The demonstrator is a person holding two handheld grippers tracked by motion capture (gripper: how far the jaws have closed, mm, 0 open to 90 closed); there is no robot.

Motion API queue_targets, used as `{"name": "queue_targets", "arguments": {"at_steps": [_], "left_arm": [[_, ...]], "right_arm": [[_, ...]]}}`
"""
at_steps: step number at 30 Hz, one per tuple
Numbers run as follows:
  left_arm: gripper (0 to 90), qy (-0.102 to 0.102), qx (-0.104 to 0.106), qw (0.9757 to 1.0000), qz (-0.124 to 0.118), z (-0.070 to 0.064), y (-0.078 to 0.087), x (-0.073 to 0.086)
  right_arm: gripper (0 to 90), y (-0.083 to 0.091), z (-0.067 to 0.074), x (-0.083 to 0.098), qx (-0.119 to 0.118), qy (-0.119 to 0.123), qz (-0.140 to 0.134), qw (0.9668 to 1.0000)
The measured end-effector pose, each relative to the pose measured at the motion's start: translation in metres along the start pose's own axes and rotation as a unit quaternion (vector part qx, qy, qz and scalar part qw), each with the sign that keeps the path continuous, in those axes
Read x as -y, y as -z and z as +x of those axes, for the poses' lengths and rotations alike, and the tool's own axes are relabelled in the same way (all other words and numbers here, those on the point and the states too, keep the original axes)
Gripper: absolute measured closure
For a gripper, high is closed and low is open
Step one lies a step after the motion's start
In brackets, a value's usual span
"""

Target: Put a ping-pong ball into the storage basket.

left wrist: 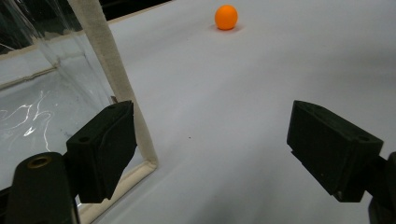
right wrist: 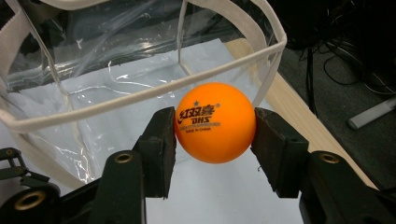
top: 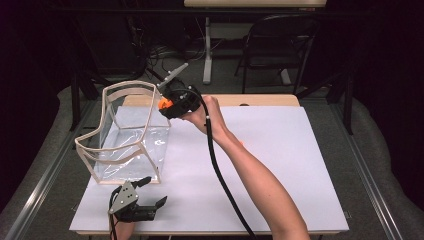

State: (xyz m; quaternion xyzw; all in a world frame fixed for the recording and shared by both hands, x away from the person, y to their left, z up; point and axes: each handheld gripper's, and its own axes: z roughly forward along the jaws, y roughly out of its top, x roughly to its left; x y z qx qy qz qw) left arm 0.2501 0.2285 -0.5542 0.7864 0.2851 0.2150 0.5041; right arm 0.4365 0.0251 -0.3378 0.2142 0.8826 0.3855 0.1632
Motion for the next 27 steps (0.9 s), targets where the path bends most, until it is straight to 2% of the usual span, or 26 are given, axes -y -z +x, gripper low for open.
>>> {"name": "queue_targets", "arguments": {"at_steps": [24,27], "left_arm": [[15.7,-0.001,0.000,1.0000,-0.004,0.001,0.002,0.000],[15.7,0.003,0.000,1.0000,-0.006,0.001,0.002,0.001]], "right_arm": [[50.5,-0.017,0.012,-0.033,-0.003,0.014,0.006,0.9999],[50.5,-0.018,0.013,-0.036,-0.003,0.016,0.005,0.9998]]}}
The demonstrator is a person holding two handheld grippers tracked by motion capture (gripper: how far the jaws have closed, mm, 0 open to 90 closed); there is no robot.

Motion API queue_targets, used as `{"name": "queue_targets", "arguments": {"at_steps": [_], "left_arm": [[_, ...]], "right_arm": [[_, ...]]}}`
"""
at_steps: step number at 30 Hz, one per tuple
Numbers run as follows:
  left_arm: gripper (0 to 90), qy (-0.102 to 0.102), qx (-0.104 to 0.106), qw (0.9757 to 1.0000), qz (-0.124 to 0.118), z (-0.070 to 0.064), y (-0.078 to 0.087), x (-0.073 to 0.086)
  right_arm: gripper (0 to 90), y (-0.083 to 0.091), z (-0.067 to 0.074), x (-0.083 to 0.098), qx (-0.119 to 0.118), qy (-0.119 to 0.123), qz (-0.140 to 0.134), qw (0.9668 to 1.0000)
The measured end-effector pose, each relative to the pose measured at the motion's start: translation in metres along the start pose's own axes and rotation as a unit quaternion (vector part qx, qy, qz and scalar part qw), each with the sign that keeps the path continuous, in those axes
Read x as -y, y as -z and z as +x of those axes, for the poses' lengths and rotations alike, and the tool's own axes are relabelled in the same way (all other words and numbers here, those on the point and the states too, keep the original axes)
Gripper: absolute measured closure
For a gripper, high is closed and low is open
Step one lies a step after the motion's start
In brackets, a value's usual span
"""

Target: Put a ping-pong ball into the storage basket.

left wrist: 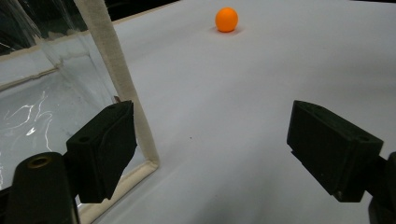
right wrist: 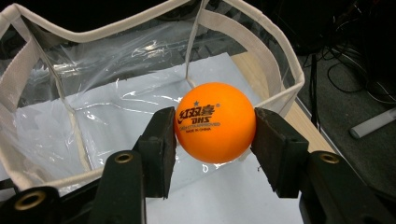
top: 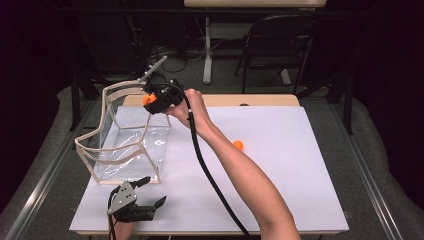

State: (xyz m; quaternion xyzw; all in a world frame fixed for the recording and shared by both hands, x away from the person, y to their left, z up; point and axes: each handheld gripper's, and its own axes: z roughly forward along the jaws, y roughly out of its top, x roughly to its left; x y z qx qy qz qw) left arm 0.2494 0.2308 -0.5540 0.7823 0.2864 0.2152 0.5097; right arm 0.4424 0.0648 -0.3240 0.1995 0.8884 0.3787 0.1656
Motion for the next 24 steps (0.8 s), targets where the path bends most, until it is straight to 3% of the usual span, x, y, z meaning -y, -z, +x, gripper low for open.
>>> {"name": "queue_targets", "arguments": {"at_steps": [24], "left_arm": [[15.7,0.000,0.003,1.0000,0.000,0.000,0.000,0.000]], "right_arm": [[50.5,-0.015,0.010,-0.021,0.000,0.012,0.013,0.9998]]}}
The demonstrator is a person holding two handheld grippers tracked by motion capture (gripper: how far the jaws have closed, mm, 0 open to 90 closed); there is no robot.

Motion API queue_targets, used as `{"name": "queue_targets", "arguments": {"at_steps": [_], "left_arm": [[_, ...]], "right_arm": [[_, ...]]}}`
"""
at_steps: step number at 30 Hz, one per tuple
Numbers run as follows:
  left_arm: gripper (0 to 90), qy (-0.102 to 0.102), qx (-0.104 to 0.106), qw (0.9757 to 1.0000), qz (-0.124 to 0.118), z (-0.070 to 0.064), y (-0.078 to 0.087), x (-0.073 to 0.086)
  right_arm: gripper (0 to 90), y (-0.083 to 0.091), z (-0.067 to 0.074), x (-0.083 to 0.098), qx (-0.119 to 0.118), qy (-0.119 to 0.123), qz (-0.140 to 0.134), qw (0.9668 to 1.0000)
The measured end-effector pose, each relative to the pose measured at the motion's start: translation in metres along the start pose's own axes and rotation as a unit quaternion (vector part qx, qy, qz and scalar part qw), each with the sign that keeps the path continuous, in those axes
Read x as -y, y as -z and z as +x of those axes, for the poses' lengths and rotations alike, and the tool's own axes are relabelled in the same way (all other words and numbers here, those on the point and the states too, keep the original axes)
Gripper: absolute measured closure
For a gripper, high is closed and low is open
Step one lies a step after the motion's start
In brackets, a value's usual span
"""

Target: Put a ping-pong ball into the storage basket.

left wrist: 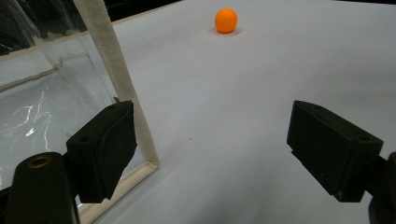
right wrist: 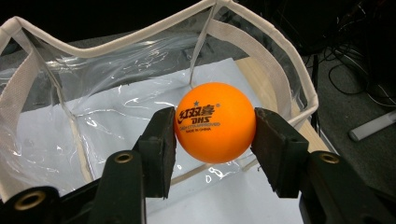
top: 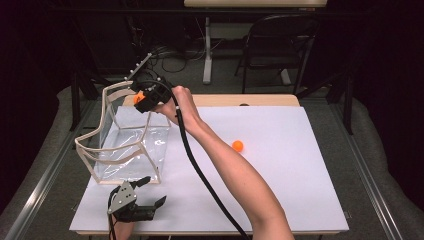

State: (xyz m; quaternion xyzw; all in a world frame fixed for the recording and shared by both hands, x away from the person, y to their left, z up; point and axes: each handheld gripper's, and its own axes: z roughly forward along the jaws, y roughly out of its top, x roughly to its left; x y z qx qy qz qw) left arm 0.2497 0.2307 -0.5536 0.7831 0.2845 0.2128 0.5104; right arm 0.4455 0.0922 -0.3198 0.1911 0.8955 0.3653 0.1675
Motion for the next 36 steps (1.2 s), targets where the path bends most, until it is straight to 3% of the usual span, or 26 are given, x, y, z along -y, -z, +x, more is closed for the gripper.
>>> {"name": "queue_targets", "arguments": {"at_steps": [36], "left_arm": [[15.7,-0.001,0.005,1.0000,-0.001,-0.001,0.000,0.000]], "right_arm": [[50.5,-0.038,0.010,0.001,-0.014,-0.005,0.046,0.9988]]}}
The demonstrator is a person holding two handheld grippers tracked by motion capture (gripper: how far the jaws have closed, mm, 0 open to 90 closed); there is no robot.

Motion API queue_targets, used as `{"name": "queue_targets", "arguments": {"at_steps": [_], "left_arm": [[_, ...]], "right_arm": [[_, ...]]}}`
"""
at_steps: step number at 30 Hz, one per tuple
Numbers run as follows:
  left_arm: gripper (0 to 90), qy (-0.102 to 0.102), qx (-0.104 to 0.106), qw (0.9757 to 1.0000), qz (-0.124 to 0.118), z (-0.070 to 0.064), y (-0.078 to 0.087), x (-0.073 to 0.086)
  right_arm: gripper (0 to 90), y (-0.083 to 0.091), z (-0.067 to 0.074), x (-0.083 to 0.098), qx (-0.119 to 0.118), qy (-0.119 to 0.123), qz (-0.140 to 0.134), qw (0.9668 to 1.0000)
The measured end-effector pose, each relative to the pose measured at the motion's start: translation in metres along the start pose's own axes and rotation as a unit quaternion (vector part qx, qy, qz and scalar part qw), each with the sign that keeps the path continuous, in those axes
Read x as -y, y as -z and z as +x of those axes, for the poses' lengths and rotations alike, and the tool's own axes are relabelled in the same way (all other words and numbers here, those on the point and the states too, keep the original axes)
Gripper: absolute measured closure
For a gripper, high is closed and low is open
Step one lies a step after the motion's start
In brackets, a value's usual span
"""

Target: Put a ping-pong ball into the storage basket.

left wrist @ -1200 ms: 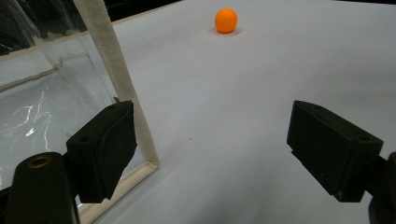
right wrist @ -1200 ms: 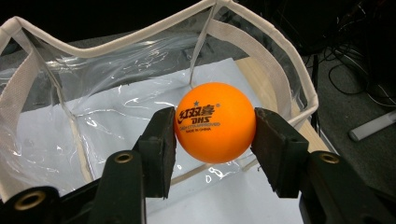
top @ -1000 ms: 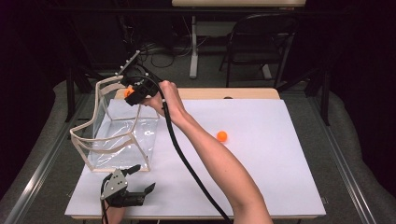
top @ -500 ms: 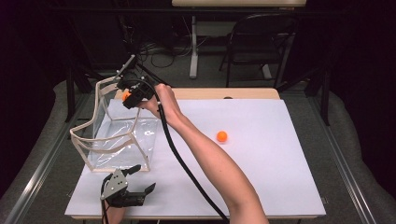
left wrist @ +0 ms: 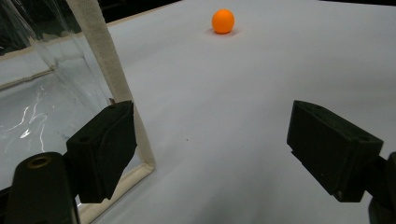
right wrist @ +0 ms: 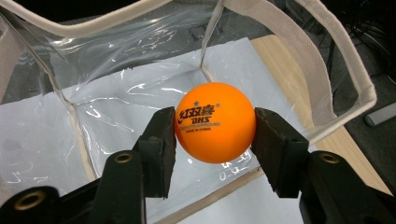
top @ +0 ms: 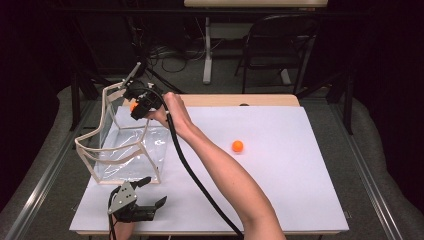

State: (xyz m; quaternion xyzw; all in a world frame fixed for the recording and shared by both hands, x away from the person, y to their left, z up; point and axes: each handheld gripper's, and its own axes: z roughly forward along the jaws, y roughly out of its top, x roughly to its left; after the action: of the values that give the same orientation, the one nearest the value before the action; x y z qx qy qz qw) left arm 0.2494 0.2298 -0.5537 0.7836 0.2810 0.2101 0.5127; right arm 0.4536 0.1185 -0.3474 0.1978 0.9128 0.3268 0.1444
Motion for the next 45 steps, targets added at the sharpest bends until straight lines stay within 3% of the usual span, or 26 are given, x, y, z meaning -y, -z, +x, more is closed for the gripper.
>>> {"name": "queue_targets", "arguments": {"at_steps": [34,40,45], "left_arm": [[15.7,0.002,0.001,1.0000,-0.001,0.000,0.000,0.000],[15.7,0.000,0.001,1.0000,0.000,0.001,0.000,0.000],[15.7,0.000,0.002,1.0000,0.001,0.000,0.000,0.000]], "right_arm": [[49.8,-0.008,0.004,0.002,0.000,0.014,0.024,0.9996],[31.5,-0.005,0.005,0.001,0.006,0.007,0.019,0.9998],[21.2,0.006,0.002,0.003,-0.004,-0.008,-0.006,0.9999]]}}
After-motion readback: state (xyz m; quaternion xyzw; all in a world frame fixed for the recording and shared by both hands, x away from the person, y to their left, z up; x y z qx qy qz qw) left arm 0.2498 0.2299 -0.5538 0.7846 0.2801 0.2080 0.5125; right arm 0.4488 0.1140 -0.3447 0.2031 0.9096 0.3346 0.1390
